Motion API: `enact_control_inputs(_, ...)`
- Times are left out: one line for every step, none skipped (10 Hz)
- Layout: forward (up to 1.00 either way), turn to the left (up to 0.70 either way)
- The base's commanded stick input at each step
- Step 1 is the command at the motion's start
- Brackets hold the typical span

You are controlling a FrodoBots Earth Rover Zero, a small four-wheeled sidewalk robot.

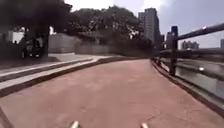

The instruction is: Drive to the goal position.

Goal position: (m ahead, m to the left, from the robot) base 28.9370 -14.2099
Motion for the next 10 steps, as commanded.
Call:
enact_control_inputs(0.7,0.0)
enact_control_inputs(0.7,0.0)
enact_control_inputs(0.7,0.0)
enact_control_inputs(0.7,0.0)
enact_control_inputs(0.7,0.0)
enact_control_inputs(0.7,0.0)
enact_control_inputs(0.7,0.0)
enact_control_inputs(0.7,0.0)
enact_control_inputs(0.7,0.0)
enact_control_inputs(0.7,0.0)
